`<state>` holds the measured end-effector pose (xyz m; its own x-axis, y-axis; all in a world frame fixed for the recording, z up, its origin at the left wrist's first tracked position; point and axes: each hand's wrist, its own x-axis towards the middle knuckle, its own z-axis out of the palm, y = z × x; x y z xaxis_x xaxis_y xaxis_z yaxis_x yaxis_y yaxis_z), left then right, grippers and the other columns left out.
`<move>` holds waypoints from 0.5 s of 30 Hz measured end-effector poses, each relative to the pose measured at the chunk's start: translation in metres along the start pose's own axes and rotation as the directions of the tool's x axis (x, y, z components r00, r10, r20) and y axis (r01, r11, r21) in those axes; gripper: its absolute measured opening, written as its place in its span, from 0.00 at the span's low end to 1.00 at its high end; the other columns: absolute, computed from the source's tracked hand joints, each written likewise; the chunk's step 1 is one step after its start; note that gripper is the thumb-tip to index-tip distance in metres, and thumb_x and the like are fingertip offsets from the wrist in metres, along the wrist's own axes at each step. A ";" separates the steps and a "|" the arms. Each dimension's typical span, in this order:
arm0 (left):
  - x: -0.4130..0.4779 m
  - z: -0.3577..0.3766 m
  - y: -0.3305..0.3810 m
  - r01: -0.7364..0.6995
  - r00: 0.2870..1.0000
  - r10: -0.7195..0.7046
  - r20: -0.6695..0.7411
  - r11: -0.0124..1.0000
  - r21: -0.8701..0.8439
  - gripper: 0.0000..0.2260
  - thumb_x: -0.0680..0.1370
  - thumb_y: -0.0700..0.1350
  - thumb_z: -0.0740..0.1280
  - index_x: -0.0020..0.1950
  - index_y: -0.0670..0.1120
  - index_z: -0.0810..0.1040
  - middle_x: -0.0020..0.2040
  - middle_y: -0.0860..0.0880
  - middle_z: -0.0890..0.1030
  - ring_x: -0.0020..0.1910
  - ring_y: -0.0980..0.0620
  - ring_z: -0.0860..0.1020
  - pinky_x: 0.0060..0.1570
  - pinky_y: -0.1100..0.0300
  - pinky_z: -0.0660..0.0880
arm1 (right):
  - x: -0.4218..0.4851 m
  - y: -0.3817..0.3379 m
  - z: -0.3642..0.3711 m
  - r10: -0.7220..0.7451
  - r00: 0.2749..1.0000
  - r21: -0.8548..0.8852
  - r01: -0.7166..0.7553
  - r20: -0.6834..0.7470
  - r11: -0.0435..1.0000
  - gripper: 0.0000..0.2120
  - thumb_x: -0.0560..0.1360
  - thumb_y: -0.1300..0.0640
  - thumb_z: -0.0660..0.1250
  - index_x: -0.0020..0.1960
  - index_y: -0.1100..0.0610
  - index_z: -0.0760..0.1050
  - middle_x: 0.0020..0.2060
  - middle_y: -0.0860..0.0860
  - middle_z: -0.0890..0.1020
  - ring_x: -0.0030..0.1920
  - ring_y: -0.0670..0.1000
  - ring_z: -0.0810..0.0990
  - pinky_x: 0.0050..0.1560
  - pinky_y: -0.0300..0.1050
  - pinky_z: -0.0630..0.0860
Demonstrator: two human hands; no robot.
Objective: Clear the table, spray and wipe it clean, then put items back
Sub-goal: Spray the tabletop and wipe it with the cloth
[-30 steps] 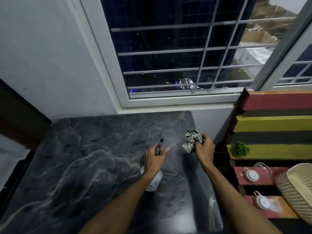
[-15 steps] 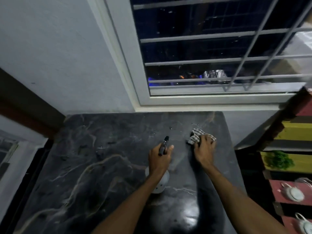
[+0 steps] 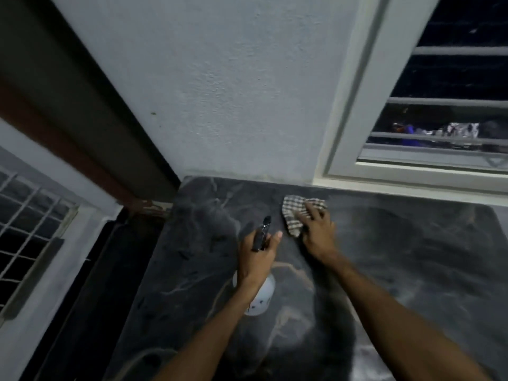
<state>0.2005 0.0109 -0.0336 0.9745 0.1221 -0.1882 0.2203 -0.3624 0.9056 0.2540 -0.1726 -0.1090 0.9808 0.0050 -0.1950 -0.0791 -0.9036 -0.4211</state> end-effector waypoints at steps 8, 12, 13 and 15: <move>0.043 -0.073 -0.028 -0.014 0.994 0.011 -0.110 0.999 -0.029 0.18 0.77 0.50 0.75 0.34 0.39 0.77 0.29 0.46 0.80 0.31 0.52 0.80 0.37 0.57 0.76 | 0.026 -0.085 0.036 -0.151 0.988 -0.052 0.152 0.026 0.987 0.29 0.74 0.57 0.65 0.74 0.44 0.69 0.80 0.49 0.56 0.74 0.62 0.57 0.67 0.64 0.66; 0.061 -0.097 -0.036 -0.015 0.988 0.010 -0.155 0.999 -0.031 0.18 0.77 0.51 0.75 0.33 0.42 0.78 0.29 0.47 0.81 0.31 0.53 0.80 0.39 0.56 0.77 | 0.040 -0.128 0.049 -0.055 0.998 -0.055 0.056 0.013 0.997 0.29 0.74 0.57 0.64 0.75 0.45 0.68 0.81 0.51 0.55 0.75 0.67 0.54 0.67 0.68 0.64; 0.064 -0.104 -0.038 -0.013 0.986 0.008 -0.166 1.000 -0.027 0.17 0.76 0.52 0.75 0.33 0.43 0.79 0.30 0.49 0.82 0.31 0.56 0.80 0.38 0.58 0.77 | 0.033 -0.139 0.062 -0.193 0.980 -0.113 0.198 0.055 0.974 0.29 0.74 0.54 0.63 0.75 0.45 0.68 0.81 0.50 0.55 0.75 0.66 0.55 0.65 0.66 0.66; 0.069 -0.115 -0.041 -0.015 0.985 0.012 -0.174 1.000 -0.019 0.15 0.76 0.51 0.75 0.34 0.45 0.79 0.30 0.52 0.80 0.31 0.61 0.78 0.36 0.62 0.75 | 0.033 -0.147 0.066 -0.346 0.932 -0.126 0.358 0.105 0.925 0.29 0.72 0.50 0.59 0.74 0.43 0.68 0.81 0.49 0.55 0.73 0.63 0.58 0.63 0.62 0.68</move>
<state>0.2542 0.1407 -0.0399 0.9547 0.2772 -0.1086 0.2047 -0.3464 0.9155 0.2859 -0.0113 -0.1123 0.9230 0.3626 -0.1289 0.3004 -0.8882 -0.3477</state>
